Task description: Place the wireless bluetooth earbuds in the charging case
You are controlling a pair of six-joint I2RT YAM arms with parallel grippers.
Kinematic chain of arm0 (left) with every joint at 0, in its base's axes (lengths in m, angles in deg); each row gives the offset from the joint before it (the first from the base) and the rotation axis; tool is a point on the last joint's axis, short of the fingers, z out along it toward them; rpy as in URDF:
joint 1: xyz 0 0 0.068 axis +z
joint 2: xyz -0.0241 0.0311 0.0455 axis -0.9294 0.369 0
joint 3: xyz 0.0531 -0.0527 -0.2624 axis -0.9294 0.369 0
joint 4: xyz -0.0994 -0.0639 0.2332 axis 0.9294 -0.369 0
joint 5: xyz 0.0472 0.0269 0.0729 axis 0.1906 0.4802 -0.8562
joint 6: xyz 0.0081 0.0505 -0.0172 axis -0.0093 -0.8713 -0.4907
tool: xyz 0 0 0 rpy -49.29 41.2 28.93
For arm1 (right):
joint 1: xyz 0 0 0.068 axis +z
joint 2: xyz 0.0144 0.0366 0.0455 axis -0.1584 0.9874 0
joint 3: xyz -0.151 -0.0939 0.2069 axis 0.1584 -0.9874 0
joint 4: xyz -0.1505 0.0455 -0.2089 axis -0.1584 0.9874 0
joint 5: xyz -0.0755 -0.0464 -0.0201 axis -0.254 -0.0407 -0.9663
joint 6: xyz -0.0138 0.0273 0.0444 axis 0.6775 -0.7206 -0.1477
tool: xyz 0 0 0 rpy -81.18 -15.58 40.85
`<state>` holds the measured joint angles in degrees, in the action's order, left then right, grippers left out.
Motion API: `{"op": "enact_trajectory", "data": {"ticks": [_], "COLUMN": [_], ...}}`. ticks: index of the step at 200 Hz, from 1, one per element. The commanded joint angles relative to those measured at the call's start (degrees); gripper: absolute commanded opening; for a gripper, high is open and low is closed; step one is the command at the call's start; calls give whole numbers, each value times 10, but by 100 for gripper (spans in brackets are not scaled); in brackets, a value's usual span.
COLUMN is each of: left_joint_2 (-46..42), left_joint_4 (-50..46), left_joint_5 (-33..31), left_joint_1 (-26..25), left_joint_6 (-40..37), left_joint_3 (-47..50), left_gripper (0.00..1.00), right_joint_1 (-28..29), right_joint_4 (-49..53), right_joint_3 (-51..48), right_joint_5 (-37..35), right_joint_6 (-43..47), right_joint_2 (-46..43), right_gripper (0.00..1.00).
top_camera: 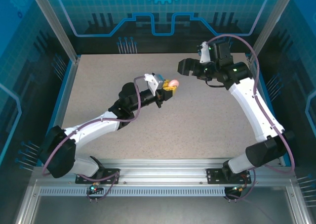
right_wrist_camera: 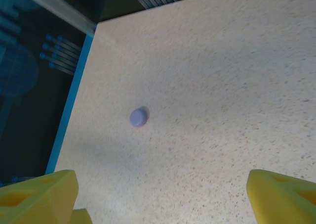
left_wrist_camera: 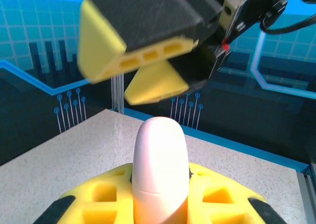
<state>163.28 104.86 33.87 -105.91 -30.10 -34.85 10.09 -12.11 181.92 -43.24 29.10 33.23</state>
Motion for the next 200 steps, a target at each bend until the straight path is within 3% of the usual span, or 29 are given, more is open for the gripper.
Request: {"op": "enact_trajectory", "data": {"ticks": [1, 32, 91, 149, 200], "left_joint_2": [0, 11, 77, 148, 240], "left_joint_4": [-7, -92, -247, -311, -423], "left_joint_5": [-31, -63, -56, -22, -2], "left_joint_1": [3, 4, 12, 50, 66], "left_joint_6": [28, 98, 156, 216, 213], "left_joint_3": [20, 8, -65, -115, -216], "left_gripper": [0, 0, 0, 0, 0], "right_joint_1": [-31, -42, -44, -44, -45], "right_joint_4": [-33, -58, -131, -129, -126], "right_joint_3": [-48, -141, -319, -370, -376], "right_joint_5": [-16, -27, -25, -53, -58], "right_joint_6": [-32, -31, -60, -61, -61], "right_joint_2": [-18, -44, -115, -156, -154], "right_gripper": [90, 90, 90, 90, 90]}}
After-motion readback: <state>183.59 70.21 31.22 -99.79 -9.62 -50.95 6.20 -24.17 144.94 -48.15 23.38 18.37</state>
